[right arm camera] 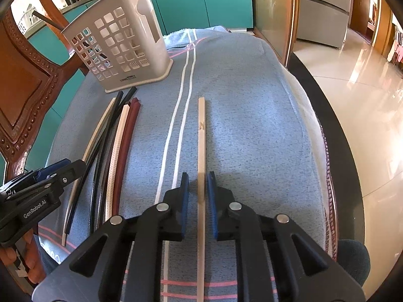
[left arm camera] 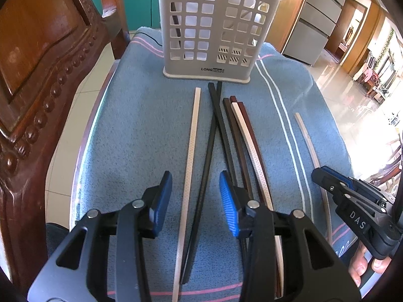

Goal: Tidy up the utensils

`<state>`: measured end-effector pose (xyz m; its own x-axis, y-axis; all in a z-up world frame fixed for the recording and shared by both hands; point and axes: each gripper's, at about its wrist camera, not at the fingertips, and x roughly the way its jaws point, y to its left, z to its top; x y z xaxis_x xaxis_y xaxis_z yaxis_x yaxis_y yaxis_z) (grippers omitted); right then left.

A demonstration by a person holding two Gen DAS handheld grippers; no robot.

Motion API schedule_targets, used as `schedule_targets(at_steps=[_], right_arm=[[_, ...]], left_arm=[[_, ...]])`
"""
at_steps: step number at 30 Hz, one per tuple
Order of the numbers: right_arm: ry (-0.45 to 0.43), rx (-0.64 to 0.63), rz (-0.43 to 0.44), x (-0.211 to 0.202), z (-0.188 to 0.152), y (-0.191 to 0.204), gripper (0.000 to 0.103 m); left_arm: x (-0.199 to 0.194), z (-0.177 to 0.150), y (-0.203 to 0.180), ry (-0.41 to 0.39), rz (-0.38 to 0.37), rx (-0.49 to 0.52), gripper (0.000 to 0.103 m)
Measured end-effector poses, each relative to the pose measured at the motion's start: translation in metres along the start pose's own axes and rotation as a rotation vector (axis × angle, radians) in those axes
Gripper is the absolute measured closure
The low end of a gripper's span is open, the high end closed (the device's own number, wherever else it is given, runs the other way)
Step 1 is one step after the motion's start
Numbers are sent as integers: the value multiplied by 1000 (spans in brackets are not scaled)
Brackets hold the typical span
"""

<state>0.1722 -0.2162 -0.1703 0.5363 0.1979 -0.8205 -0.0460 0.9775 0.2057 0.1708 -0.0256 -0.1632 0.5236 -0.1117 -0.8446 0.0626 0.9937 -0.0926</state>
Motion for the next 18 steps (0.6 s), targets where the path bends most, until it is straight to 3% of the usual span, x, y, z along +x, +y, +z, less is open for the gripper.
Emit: schedule_targets(at_steps=[18], right_arm=[[-17,-58,-41,1,-1,6,86]], left_arm=[[15,0,4,40,-14,-11,63]])
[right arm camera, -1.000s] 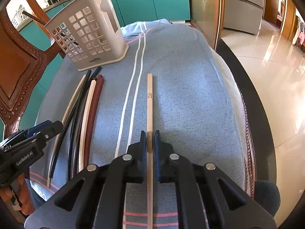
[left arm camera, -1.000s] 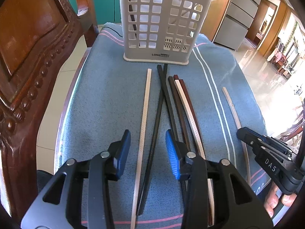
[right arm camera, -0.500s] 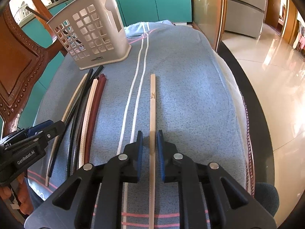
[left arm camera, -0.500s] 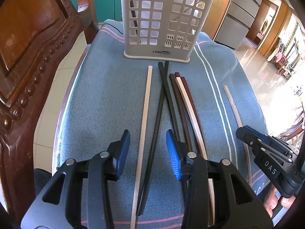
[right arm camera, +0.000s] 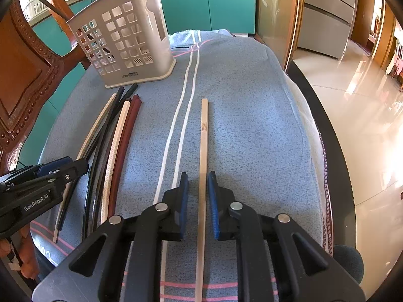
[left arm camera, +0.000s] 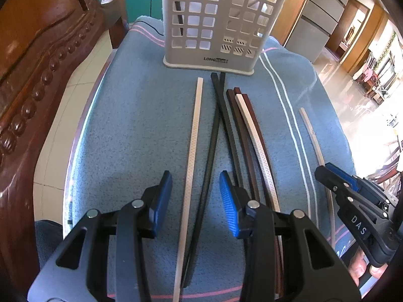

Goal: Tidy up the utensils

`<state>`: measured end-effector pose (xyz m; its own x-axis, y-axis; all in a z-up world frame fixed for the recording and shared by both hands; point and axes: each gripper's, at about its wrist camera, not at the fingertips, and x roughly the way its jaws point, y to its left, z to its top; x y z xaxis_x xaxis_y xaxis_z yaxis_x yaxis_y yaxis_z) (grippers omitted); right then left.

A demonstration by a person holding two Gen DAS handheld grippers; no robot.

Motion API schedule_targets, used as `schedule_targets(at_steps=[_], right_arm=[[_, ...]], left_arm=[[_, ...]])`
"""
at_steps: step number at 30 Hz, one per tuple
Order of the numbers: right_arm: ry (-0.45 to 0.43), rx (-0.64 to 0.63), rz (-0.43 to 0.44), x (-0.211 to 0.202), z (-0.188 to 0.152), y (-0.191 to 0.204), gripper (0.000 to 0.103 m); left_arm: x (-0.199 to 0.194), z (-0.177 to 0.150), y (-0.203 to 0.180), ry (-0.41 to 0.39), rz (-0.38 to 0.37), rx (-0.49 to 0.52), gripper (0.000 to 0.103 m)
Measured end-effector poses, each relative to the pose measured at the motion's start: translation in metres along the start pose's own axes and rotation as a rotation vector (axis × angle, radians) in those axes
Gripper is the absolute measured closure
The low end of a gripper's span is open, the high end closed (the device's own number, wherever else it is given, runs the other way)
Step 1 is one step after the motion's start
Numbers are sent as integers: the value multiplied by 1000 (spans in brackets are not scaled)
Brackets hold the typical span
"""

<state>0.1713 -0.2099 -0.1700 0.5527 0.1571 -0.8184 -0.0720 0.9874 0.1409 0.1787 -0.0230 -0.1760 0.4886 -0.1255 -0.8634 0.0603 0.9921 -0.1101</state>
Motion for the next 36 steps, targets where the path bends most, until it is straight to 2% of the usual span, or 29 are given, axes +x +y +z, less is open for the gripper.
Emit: schedule_targets(at_steps=[5,8,14,22,24,26,28,32,36], right_arm=[[-3,-12,-3,0,0,3,81],[-5,-19,-8,0,0,4,80],[-7,-28,-5,0,0,6,76],[-14,-44,-14,-1,-1,8,75],[-15,-50,-19,-1,-1,8,76],[-17,-54,-27,-1,-1,8,88],[-13,-34,-11,-2,0,3,92],[1,-1,23,-2,3,-5,94],[-10,23,29,-6,5,-8,92]], left_arm=[[-1,-2,-3,0,7,6,64],[-1,-2,-4,-4,26,20,69],[-2,-1,-5,-3,34,23,69],[-2,-1,-6,-2,40,26,69],[-2,-1,-7,-2,42,27,69],[-2,-1,-7,-2,41,26,69],[-2,-1,-7,0,37,22,69],[-9,2,5,-10,-33,-38,69],[-14,9,15,-34,-28,-54,69]])
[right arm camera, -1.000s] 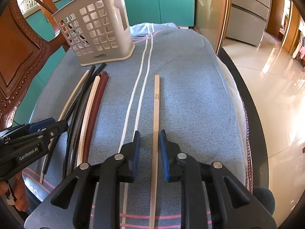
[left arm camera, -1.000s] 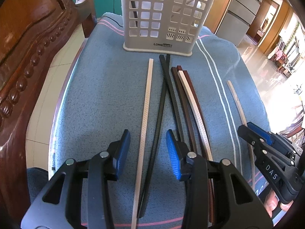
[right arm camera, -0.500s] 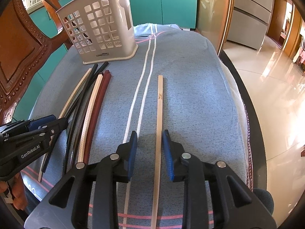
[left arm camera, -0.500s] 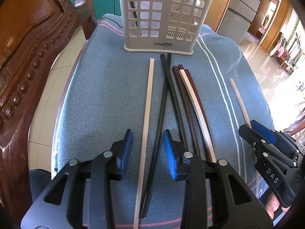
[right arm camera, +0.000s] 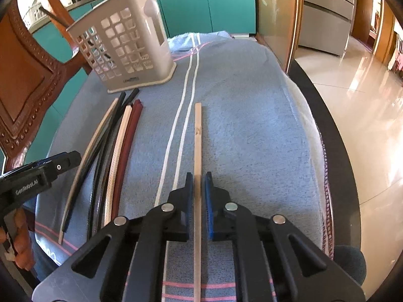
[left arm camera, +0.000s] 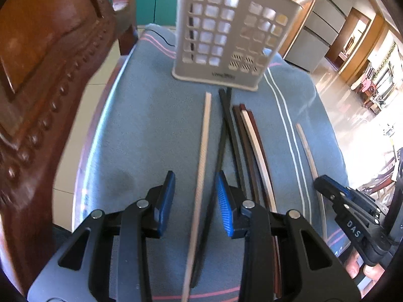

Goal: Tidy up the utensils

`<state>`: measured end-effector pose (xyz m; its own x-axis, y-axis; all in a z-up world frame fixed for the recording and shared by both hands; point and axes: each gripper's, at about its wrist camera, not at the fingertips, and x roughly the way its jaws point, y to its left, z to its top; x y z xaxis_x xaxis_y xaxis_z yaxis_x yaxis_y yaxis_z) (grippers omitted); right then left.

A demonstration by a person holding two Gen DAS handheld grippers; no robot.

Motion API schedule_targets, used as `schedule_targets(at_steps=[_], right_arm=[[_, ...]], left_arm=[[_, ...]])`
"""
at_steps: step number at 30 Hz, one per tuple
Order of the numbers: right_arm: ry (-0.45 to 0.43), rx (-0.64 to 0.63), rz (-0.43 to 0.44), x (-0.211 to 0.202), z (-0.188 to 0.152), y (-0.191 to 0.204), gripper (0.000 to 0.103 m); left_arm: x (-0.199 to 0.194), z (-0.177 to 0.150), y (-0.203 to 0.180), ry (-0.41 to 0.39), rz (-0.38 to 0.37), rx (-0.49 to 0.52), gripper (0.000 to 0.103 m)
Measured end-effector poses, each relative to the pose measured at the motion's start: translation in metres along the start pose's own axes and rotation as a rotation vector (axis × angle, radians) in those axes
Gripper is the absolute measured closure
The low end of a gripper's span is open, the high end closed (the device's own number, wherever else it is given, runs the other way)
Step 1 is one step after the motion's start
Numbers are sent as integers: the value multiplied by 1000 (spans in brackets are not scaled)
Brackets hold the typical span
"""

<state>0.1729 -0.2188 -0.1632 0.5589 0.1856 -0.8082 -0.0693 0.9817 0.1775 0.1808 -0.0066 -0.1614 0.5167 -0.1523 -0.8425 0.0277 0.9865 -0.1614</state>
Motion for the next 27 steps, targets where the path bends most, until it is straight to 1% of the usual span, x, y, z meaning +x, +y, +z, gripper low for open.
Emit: schedule_targets(at_steps=[3,7,12,14,16,18,19,22,27], right_arm=[[-6,-6,-13,-2,2,0,92],[-12,-15,-10,-3,7,1,82],[-7,-55,-36,5,19,8,80],[0,-73,-49,10,21,11,80],[18,-87,-53,16,21,13,80],[17,-105,-65,20,21,16,79],[18,-120,-73,21,22,19,76],[13,-140,-89,23,22,23,73],[-3,-154,-110,28,26,26,71]], left_arm=[[3,4,5,7,-9,-24,69],[9,16,3,11,5,-15,69],[21,38,-8,11,37,14,69],[29,44,-16,14,65,45,69],[36,48,-23,17,110,71,69],[44,49,-25,36,122,81,69],[46,49,-25,46,124,83,69],[46,46,-23,39,133,95,68],[45,46,-23,32,140,105,67]])
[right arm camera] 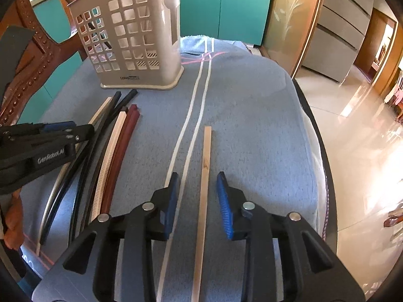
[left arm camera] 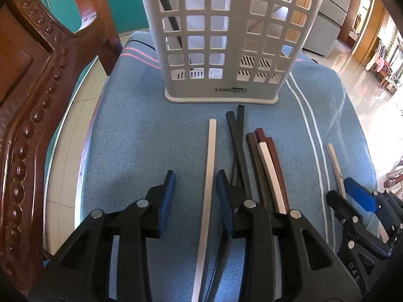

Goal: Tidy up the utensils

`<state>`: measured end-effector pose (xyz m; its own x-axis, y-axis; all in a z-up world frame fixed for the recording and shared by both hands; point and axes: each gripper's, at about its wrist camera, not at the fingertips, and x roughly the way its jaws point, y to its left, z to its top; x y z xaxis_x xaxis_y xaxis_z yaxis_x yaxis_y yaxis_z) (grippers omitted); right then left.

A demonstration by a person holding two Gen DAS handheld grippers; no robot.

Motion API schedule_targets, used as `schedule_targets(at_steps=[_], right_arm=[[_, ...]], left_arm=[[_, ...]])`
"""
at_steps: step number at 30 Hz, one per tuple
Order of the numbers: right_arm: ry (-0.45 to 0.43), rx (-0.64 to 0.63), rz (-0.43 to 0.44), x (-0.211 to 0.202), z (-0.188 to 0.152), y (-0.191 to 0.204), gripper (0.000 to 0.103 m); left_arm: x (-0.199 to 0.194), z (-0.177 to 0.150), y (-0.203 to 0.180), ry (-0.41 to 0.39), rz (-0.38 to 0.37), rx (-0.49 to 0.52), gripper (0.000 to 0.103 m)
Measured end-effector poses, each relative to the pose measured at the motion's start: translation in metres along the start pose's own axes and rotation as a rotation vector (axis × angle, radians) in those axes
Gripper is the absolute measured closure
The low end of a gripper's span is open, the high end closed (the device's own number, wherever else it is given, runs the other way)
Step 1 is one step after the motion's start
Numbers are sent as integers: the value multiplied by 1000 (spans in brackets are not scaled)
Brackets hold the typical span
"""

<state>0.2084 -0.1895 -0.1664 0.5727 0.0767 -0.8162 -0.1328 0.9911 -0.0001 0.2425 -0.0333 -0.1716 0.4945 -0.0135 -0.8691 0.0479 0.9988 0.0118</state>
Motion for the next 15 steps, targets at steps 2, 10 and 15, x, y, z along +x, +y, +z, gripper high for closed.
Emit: schedule_targets(at_steps=[2,10,15], right_arm=[[0,-4,-5,1,2,1,71],[7,-2,16,4,5,0,73],[11,-12,46,3,6,2,87]], left_arm=[[1,-2,-2,-2,4,8,66],[0,-4,-2,9,2,13,66],[-2,-5,-2,16,-13,10,71]])
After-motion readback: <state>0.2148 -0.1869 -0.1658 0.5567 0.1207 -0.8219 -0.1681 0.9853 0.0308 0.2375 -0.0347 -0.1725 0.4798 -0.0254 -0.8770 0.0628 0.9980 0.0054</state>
